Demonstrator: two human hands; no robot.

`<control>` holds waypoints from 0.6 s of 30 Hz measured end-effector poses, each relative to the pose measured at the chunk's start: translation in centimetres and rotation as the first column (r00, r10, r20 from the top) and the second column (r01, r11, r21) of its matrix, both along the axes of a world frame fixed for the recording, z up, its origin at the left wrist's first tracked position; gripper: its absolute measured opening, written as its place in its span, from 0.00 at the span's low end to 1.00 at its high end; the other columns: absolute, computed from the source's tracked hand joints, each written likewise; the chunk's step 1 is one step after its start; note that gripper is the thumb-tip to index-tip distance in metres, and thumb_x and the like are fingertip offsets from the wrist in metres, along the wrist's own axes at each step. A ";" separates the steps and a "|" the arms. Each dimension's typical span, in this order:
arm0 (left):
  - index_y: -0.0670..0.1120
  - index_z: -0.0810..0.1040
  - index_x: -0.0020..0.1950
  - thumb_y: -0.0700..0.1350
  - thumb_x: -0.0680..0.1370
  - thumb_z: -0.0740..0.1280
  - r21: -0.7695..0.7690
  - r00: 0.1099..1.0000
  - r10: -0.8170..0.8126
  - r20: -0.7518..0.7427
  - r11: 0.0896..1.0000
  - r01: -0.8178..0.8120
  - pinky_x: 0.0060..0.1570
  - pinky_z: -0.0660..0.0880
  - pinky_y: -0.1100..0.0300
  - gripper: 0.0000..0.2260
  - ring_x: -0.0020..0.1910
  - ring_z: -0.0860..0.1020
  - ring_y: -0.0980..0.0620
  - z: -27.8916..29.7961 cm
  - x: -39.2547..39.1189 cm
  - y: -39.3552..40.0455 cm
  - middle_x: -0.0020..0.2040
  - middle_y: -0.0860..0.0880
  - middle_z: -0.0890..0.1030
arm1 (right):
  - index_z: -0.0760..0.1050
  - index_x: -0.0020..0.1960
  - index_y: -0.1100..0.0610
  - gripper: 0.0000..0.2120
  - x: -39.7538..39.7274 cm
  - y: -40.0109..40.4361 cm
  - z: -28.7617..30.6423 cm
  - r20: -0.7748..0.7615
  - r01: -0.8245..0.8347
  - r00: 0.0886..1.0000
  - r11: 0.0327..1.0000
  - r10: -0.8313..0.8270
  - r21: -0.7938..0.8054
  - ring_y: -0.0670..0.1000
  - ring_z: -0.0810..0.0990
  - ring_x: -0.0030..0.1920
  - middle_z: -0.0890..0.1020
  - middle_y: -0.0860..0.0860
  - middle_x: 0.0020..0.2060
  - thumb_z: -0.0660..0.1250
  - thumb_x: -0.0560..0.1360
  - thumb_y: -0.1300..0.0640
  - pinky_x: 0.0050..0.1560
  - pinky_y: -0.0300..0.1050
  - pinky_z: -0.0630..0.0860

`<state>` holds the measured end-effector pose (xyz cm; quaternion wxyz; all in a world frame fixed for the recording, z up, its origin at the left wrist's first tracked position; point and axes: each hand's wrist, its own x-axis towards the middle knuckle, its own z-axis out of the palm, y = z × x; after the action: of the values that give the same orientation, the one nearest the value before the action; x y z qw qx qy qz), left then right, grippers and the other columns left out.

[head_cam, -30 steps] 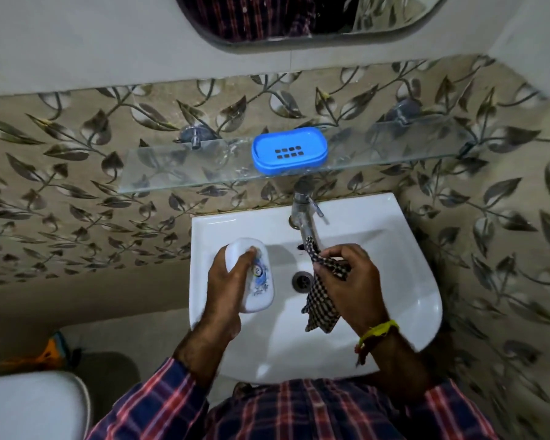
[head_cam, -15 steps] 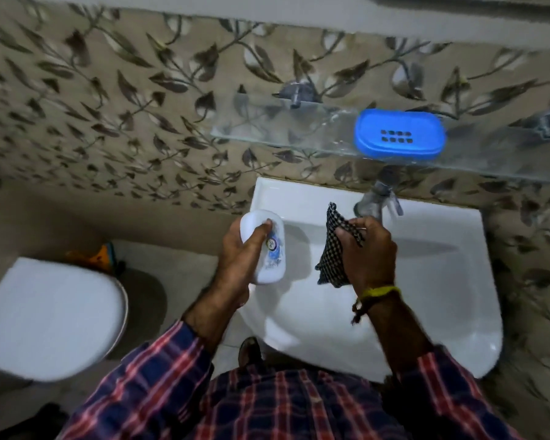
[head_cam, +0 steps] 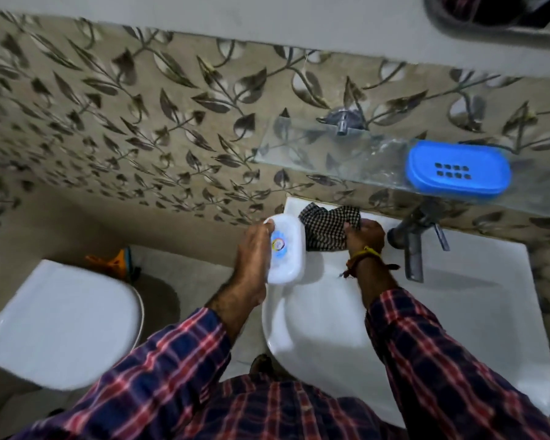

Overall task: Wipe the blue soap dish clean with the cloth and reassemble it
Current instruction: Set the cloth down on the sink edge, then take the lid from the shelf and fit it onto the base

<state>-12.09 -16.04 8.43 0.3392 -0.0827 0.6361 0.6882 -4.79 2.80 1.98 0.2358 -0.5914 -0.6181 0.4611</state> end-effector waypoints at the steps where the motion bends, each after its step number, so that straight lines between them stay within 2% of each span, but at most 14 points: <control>1: 0.41 0.80 0.62 0.49 0.82 0.62 0.019 0.994 -0.028 0.102 0.999 0.027 0.48 0.80 0.53 0.15 0.47 0.82 0.47 -0.4 0.2 -0.1 0.54 0.42 0.84 | 0.77 0.58 0.67 0.16 0.5 0.0 -0.4 0.034 -0.018 0.999 0.999 0.016 0.036 0.61 0.79 0.58 0.81 0.64 0.57 0.72 0.72 0.63 0.63 0.54 0.75; 4: 0.41 0.78 0.66 0.51 0.84 0.59 0.155 0.936 -0.113 0.332 0.986 0.064 0.43 0.79 0.58 0.18 0.42 0.83 0.52 -0.9 1.0 0.0 0.48 0.46 0.85 | 0.74 0.62 0.67 0.21 1.3 -0.5 -0.3 0.047 -0.026 0.999 0.992 0.020 0.120 0.62 0.76 0.62 0.78 0.64 0.60 0.73 0.71 0.63 0.66 0.54 0.71; 6: 0.43 0.79 0.64 0.51 0.84 0.58 0.217 0.904 -0.167 0.394 0.972 0.085 0.40 0.80 0.61 0.17 0.40 0.85 0.54 -1.0 1.4 0.3 0.43 0.50 0.87 | 0.75 0.62 0.67 0.21 2.1 -1.0 0.0 0.072 -0.072 0.996 0.980 0.060 0.185 0.62 0.76 0.61 0.79 0.64 0.58 0.73 0.71 0.62 0.65 0.54 0.71; 9: 0.48 0.80 0.63 0.51 0.84 0.59 0.274 0.882 -0.202 0.426 0.958 0.087 0.40 0.83 0.56 0.14 0.44 0.84 0.49 -1.3 2.1 1.0 0.46 0.49 0.87 | 0.78 0.59 0.66 0.17 3.6 -2.3 0.7 0.096 -0.177 0.983 0.951 0.157 0.253 0.62 0.78 0.58 0.81 0.63 0.56 0.72 0.72 0.63 0.61 0.53 0.73; 10: 0.48 0.80 0.64 0.52 0.84 0.59 0.296 0.871 -0.218 0.440 0.951 0.088 0.35 0.83 0.56 0.15 0.42 0.84 0.48 -1.1 2.3 1.1 0.48 0.46 0.86 | 0.78 0.59 0.65 0.16 4.1 -2.7 0.9 0.093 -0.207 0.978 0.939 0.188 0.275 0.61 0.78 0.58 0.82 0.62 0.55 0.71 0.72 0.64 0.61 0.53 0.73; 12: 0.48 0.76 0.68 0.59 0.82 0.59 0.364 0.816 -0.311 0.487 0.922 0.133 0.24 0.78 0.59 0.21 0.39 0.83 0.45 -0.9 2.7 1.1 0.53 0.43 0.83 | 0.79 0.58 0.65 0.15 5.1 -3.5 1.3 0.076 -0.241 0.971 0.922 0.229 0.302 0.60 0.78 0.57 0.82 0.61 0.55 0.71 0.72 0.65 0.61 0.53 0.74; 14: 0.51 0.74 0.66 0.68 0.75 0.62 0.423 0.771 -0.410 0.487 0.883 0.203 0.20 0.74 0.62 0.28 0.35 0.82 0.46 -0.5 3.1 1.1 0.53 0.43 0.81 | 0.78 0.59 0.64 0.14 6.2 -3.8 1.8 0.068 -0.248 0.969 0.922 0.239 0.297 0.60 0.78 0.58 0.81 0.61 0.56 0.70 0.73 0.65 0.61 0.56 0.73; 15: 0.52 0.75 0.64 0.69 0.72 0.65 0.414 0.776 -0.435 0.456 0.876 0.247 0.20 0.73 0.63 0.28 0.34 0.82 0.47 -0.4 3.4 1.2 0.52 0.43 0.81 | 0.78 0.59 0.64 0.14 6.8 -3.9 2.1 0.068 -0.248 0.969 0.923 0.239 0.295 0.60 0.78 0.57 0.81 0.60 0.56 0.70 0.74 0.65 0.60 0.56 0.74; 18: 0.53 0.76 0.61 0.61 0.71 0.72 0.310 0.826 -0.442 0.351 0.887 0.343 0.21 0.70 0.65 0.22 0.33 0.81 0.49 0.3 4.5 1.9 0.51 0.47 0.83 | 0.79 0.58 0.64 0.13 8.4 -3.8 3.8 0.038 -0.235 0.971 0.911 0.237 0.339 0.60 0.80 0.55 0.82 0.60 0.54 0.69 0.73 0.66 0.57 0.57 0.76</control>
<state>-7.58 -14.12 8.69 0.6076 -0.0520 0.4678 0.6398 3.61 -1.04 5.79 0.2785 -0.4617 -0.7550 0.3732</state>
